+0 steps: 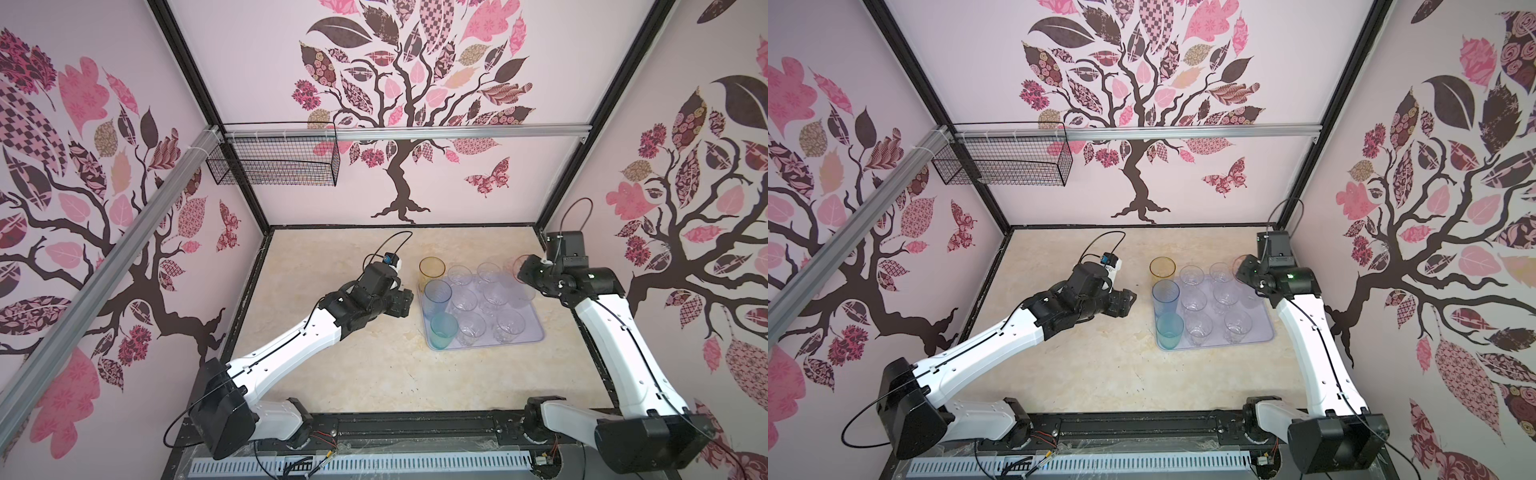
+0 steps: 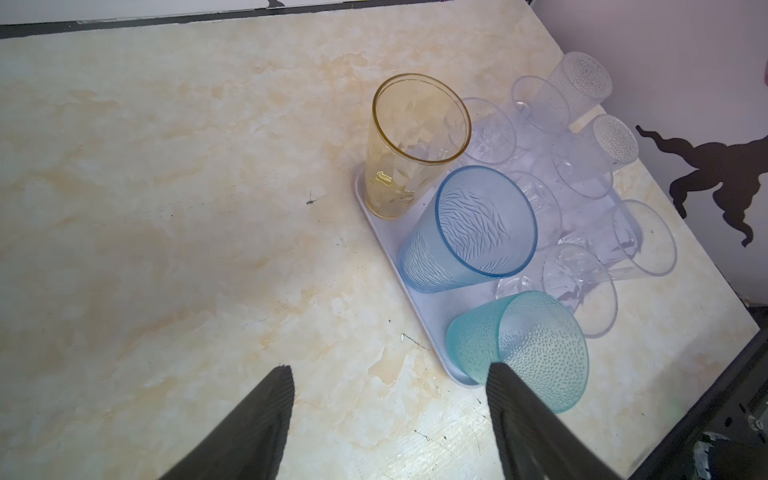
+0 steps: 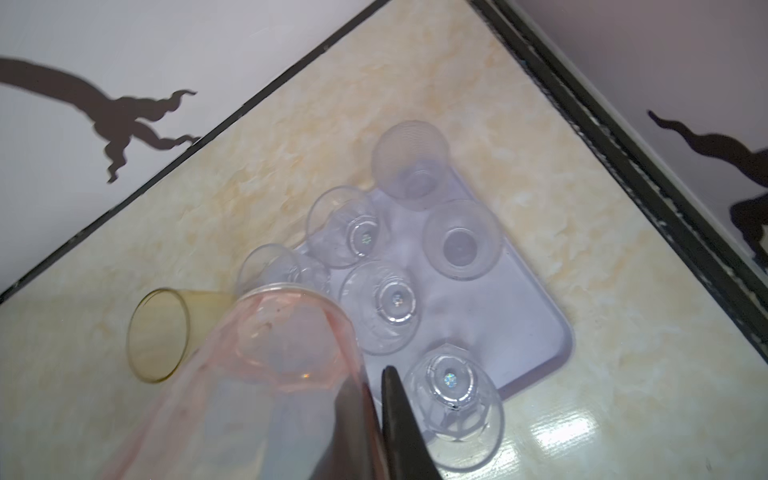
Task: Place the glasses into the tray
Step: 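Lift the pink glass and carry it to the tray corner with the right gripper, then lower the pink glass onto the tray and open the right gripper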
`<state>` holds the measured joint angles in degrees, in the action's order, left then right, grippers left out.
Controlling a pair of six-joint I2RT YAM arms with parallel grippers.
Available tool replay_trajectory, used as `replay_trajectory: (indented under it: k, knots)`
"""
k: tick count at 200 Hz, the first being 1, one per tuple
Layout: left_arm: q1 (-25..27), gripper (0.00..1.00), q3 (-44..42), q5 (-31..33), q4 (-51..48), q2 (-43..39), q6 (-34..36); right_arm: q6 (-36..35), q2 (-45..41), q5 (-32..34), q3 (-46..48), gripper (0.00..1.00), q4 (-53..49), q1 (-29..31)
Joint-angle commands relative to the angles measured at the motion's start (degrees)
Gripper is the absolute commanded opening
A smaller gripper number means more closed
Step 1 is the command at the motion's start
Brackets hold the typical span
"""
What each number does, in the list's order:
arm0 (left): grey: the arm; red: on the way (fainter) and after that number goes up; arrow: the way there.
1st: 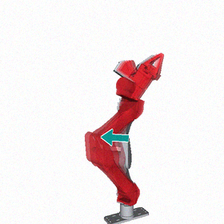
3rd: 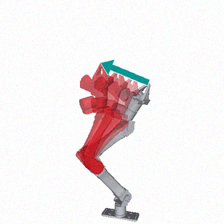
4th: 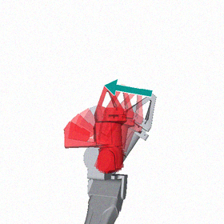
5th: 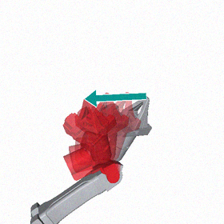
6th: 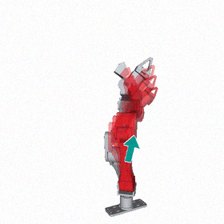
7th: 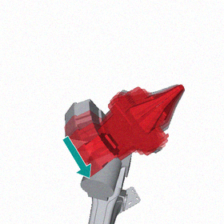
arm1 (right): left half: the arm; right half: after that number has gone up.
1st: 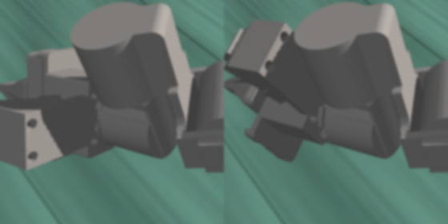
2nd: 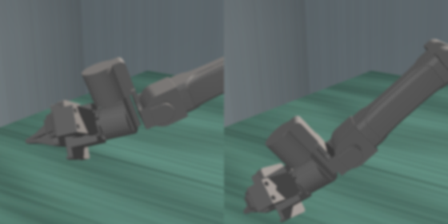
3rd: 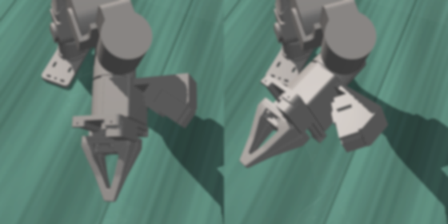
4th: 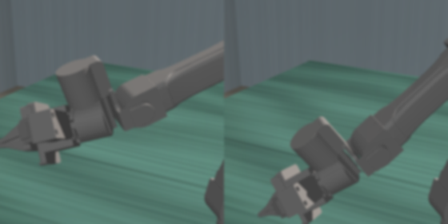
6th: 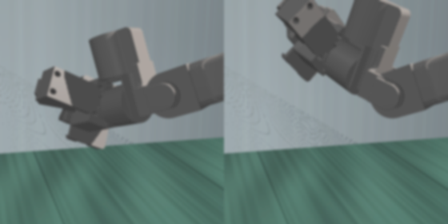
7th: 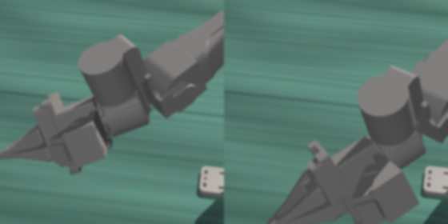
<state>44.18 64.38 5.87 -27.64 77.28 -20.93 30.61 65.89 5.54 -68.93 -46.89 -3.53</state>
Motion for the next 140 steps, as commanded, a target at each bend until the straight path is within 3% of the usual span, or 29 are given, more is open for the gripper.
replay_trajectory:
  k: [1,31,89,140]
  knots:
    - [-0.04,0.77,-1.79,1.58,3.86,-0.87,0.89,4.74,-6.52,0.68,8.38,0.0,1.97,-8.28]
    - [-0.9,0.79,-4.62,2.83,4.37,-1.36,2.9,6.75,-7.99,1.15,15.69,0.0,3.78,-13.04]
    - [-6.28,0.79,-9.8,0.44,6.98,-1.68,2.45,7.68,-3.32,0.56,23.07,0.0,9.01,-13.17]
    - [-7.14,0.8,-10.79,0.31,7.59,-2.3,2.9,7.49,2.75,-0.07,25.7,0.0,13.12,-13.26]
